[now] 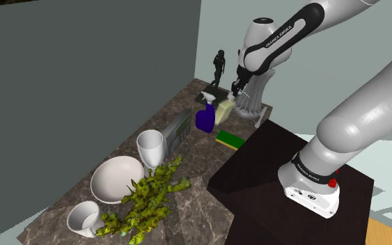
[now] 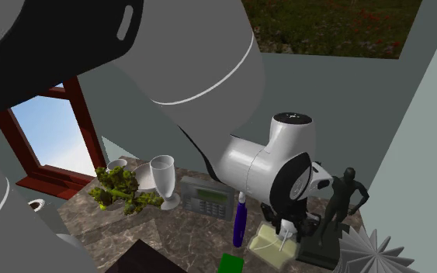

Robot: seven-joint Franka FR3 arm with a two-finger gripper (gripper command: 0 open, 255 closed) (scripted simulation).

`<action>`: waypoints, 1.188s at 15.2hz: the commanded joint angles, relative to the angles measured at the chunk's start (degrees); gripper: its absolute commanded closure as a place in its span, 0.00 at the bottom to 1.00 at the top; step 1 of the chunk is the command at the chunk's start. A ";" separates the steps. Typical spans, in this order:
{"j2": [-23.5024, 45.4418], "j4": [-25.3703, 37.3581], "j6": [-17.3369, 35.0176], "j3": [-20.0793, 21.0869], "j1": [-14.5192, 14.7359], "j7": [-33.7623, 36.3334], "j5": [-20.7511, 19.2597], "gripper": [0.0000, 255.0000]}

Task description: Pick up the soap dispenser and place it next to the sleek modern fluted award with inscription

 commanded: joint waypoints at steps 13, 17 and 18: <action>-7.52 0.75 -8.64 0.31 0.87 -1.32 2.03 0.00; -7.52 0.75 -8.64 0.31 0.87 -1.32 2.03 0.00; -7.52 0.75 -8.64 0.31 0.87 -1.32 2.03 0.00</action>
